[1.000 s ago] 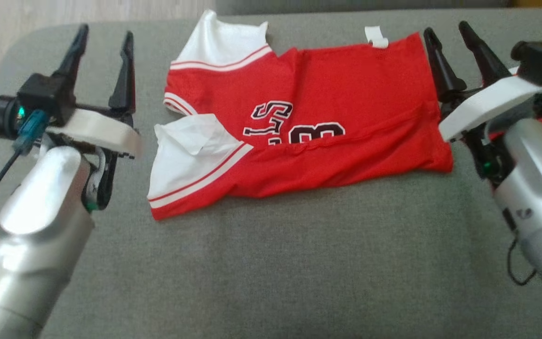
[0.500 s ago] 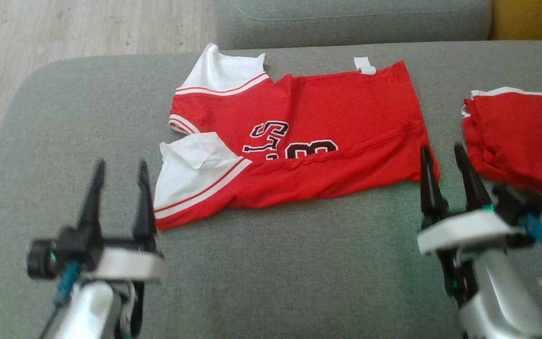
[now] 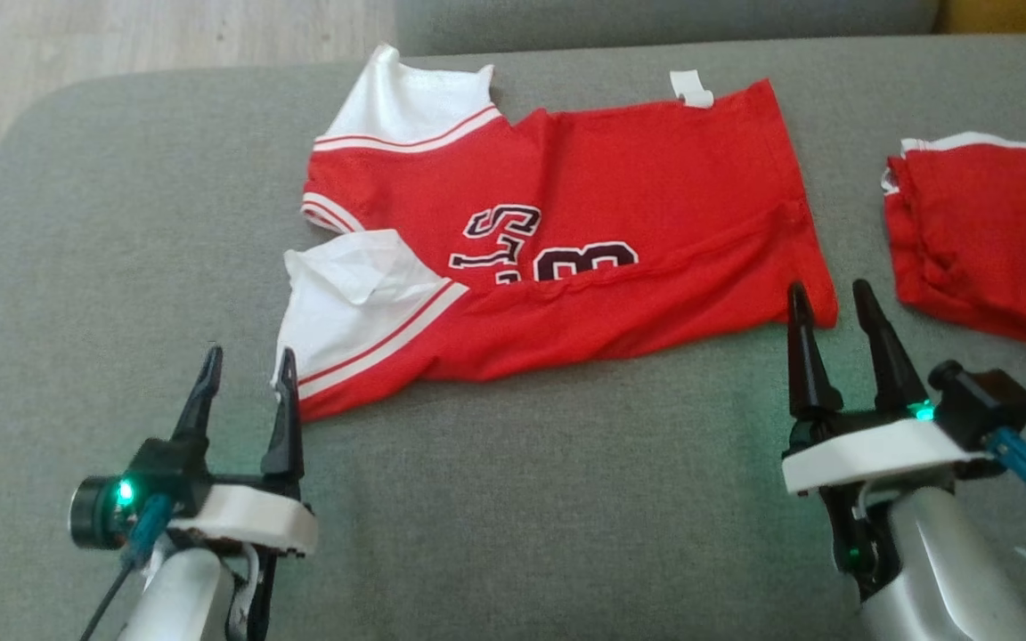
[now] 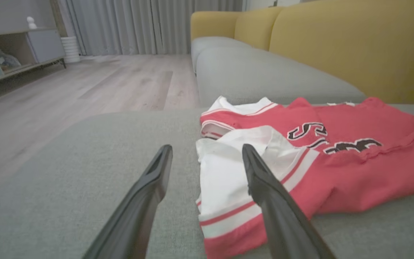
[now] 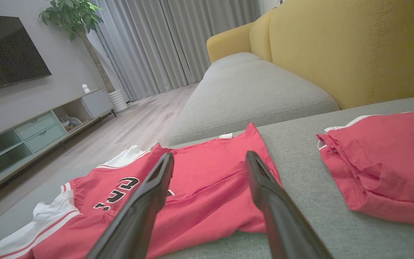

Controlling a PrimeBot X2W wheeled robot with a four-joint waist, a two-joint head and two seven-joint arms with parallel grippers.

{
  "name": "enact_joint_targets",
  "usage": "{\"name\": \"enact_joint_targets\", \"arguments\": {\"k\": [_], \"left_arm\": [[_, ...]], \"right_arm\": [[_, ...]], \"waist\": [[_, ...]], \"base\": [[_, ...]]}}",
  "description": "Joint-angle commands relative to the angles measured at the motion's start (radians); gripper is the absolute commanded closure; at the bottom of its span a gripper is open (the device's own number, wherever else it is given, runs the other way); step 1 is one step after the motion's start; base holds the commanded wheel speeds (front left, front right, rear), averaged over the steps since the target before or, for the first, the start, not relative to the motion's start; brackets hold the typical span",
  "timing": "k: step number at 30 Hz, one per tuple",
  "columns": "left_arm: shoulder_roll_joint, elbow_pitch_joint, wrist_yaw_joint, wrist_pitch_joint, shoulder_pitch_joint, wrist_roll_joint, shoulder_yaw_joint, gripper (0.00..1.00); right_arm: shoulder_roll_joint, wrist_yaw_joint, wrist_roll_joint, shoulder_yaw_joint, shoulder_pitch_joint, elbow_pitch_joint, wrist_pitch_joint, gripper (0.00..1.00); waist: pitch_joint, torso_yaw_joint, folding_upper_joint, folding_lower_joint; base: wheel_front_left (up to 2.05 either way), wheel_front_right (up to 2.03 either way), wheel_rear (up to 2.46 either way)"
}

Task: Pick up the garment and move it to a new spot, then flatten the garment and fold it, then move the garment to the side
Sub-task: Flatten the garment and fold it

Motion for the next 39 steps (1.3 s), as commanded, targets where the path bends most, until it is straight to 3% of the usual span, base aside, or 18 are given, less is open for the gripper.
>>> {"name": "enact_joint_targets", "arguments": {"k": [1,8,19,20,21,22,30,39], "left_arm": [[0.012,0.035,-0.016,0.013,-0.058,0.003,0.033,0.0],[0.01,0.173,-0.041,0.083,-0.112,-0.014,0.015,0.0],[0.021,0.306,-0.039,0.105,-0.177,-0.03,0.02,0.0],[0.02,0.314,-0.043,0.109,-0.181,-0.034,0.019,0.07],[0.019,0.321,-0.048,0.111,-0.184,-0.038,0.019,0.64],[0.019,0.326,-0.052,0.111,-0.187,-0.041,0.019,1.0],[0.024,0.288,-0.047,0.018,-0.211,-0.05,0.044,1.0],[0.022,0.054,-0.026,-0.005,-0.197,-0.003,0.108,1.0]], "right_arm": [[0.001,-0.001,0.007,0.03,-0.046,-0.041,-0.011,0.0],[0.002,-0.001,0.013,0.039,-0.052,-0.044,-0.011,0.0],[0.002,-0.001,0.021,0.051,-0.063,-0.039,-0.011,0.0],[0.002,-0.001,0.019,0.054,-0.064,-0.032,-0.011,0.0],[0.002,-0.001,0.018,0.055,-0.064,-0.023,-0.011,0.0],[0.002,-0.001,0.015,0.056,-0.065,-0.011,-0.011,0.0],[0.002,-0.001,-0.005,0.043,-0.084,0.083,0.0,0.0],[0.002,-0.001,-0.07,-0.043,-0.13,0.166,0.084,0.0]], "waist": [[0.025,-0.016,0.0,-0.0001],[0.068,-0.04,0.0,-0.0001],[0.108,-0.067,0.0,-0.0001],[0.108,-0.068,0.0,-0.0001],[0.108,-0.069,0.0,-0.0001],[0.107,-0.071,0.0,-0.0001],[0.079,-0.071,0.0,-0.0001],[0.08,-0.044,0.0,-0.0001]], "base": [[0.0,0.0,0.0],[0.0,0.0,0.0],[0.0,0.0,0.0],[0.0,0.0,0.0],[0.0,0.0,0.0],[0.0,0.0,0.0],[0.0,0.0,0.0],[0.0,0.0,0.0]]}}
